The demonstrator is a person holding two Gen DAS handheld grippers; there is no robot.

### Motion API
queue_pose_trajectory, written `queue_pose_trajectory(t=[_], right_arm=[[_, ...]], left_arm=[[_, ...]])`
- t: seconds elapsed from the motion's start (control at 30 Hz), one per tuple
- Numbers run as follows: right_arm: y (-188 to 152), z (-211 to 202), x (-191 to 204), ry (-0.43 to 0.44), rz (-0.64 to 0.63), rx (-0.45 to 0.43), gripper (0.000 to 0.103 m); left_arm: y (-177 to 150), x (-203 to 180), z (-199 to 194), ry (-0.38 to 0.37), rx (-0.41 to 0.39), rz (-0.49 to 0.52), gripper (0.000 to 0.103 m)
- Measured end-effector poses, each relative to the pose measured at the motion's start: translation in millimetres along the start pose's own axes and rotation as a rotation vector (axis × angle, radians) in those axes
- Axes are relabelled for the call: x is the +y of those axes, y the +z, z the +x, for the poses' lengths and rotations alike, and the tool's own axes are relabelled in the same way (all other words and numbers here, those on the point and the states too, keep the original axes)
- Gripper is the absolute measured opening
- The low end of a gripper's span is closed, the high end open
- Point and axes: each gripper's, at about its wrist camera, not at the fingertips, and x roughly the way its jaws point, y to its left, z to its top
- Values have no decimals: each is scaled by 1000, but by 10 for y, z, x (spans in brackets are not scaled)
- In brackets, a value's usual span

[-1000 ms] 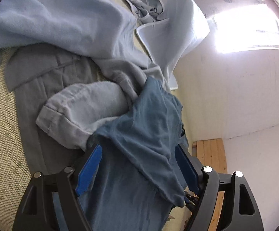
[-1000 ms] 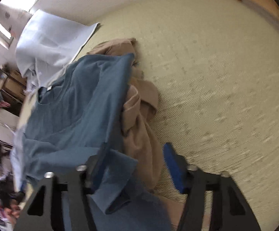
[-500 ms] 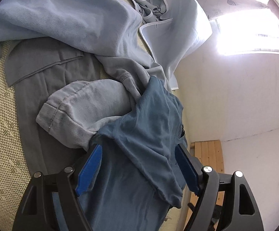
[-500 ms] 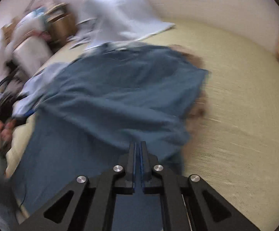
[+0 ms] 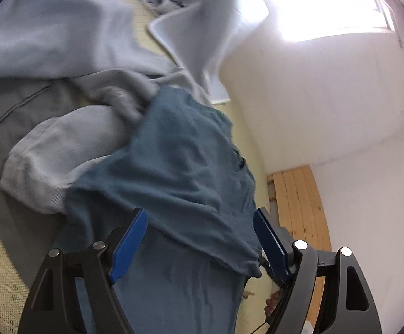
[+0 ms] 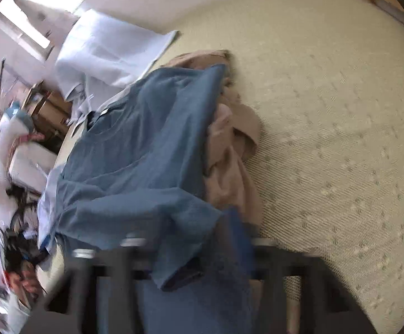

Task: Fold clothes

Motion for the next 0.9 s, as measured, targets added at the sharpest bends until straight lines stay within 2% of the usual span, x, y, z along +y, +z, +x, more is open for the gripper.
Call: queue_pose_trajectory(t=[0.13,0.27,0.37,0.47,0.57,0.63,0.7,0.73,0.77,0.83,0.9], right_arm=[[-153,-220,369,-41,-224,-94,6],[-480,-381,775,-157,-515,-153,6],[-671,-370,899,-199,-632,-150,6],[-665,-375,806,-198,-595,-150,7],[-594,-444,669,-185,-519,-180,13],[-538,-489,597,-171,-473,-199,21],[-496,-530,524,-155,-434,-218,29],[-484,-551,493,-146,-417,-226,35],[-475,-568,465,-137,-403,-232,36],[-462,-597,407,-131,-382,-241,37],[-454,-629,355,-123,-365,-247,38]], left_arm=[[96,-341,84,0,29,113,82],[215,-707,404,11,132,191,82],[310,-939,743,58,215,244,82],[472,-1009,1124,122,301,227,82],[618,-977,1446,269,348,222,82],[699,-952,1561,374,338,241,78],[724,-918,1663,451,360,250,65],[735,-901,1714,489,372,254,61],[737,-882,1759,525,384,260,53],[732,-843,1837,604,391,281,49],[733,-819,1868,629,394,280,45]])
